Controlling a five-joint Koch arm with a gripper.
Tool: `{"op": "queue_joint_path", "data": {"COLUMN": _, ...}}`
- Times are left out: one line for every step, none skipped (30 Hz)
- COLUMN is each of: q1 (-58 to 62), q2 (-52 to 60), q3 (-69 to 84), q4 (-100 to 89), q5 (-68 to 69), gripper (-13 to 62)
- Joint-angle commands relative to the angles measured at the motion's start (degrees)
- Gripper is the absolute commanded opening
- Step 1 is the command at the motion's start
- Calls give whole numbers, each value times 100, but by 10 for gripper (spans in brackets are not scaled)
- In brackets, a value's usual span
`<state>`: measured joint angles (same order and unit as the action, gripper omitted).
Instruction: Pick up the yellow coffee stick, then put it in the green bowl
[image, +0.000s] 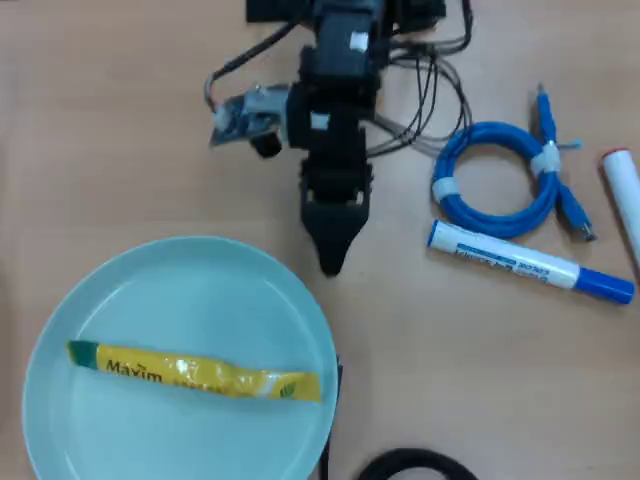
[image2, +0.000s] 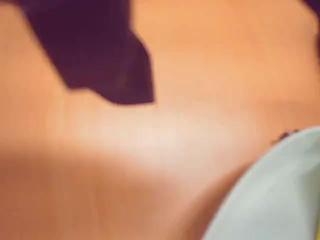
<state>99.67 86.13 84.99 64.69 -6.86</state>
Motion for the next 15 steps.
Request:
{"op": "queue_joint_path", "data": {"q1": -70, "q2": 949, "q3": 88, "q4": -255, "q5": 343, "gripper": 414}}
{"op": "queue_joint_path", "data": {"q1": -79, "q2": 1160, "q3": 308, "q4": -264, "q5": 413, "gripper": 413}}
{"op": "queue_joint_path", "data": {"q1": -114, "q2": 1336, "q3": 527, "q4": -264, "q5": 457, "gripper": 413}}
{"op": "queue_joint_path", "data": {"q1": -149, "q2": 1512, "q3": 729, "q4": -264, "q5": 466, "gripper": 413}}
{"op": "queue_joint_path", "data": {"q1": -167, "q2": 1687, "q3": 914, "q4": -264, "q5": 466, "gripper": 413}}
{"op": "queue_joint_path", "data": {"q1": -185, "q2": 1854, "q3": 1116, "q4": -264, "q5": 475, "gripper": 413}}
{"op": "queue_joint_path", "data": {"q1": -193, "q2": 2004, "q3": 1336, "q4": -264, "q5": 501, "gripper": 413}}
{"op": "queue_joint_path", "data": {"q1": -202, "q2": 2127, "q3": 1538, "q4": -272, "q5": 536, "gripper": 413}}
{"op": "queue_joint_path", "data": {"q1": -220, "q2": 2232, "q3": 1767, "q4": -281, "q5": 571, "gripper": 414}}
{"op": "queue_joint_path", "data": {"q1": -237, "q2": 2320, "q3": 1995, "q4": -316, "q5": 606, "gripper": 416}}
{"op": "queue_joint_path", "data": {"q1": -272, "q2": 2399, "q3": 2259, "q4": -439, "q5": 615, "gripper": 417}}
{"op": "queue_joint_path", "data": {"q1": -299, "q2": 2522, "q3": 2558, "q4": -624, "q5": 633, "gripper": 414}}
{"op": "queue_joint_path", "data": {"q1": -299, "q2": 2725, "q3": 2804, "q4": -817, "q5": 659, "gripper": 413}}
{"op": "queue_joint_path", "data": {"q1": -316, "q2": 2953, "q3": 3059, "q4": -993, "q5": 694, "gripper": 414}}
{"op": "queue_joint_path", "data": {"q1": -334, "q2": 3111, "q3": 3305, "q4": -1151, "q5": 729, "gripper": 413}}
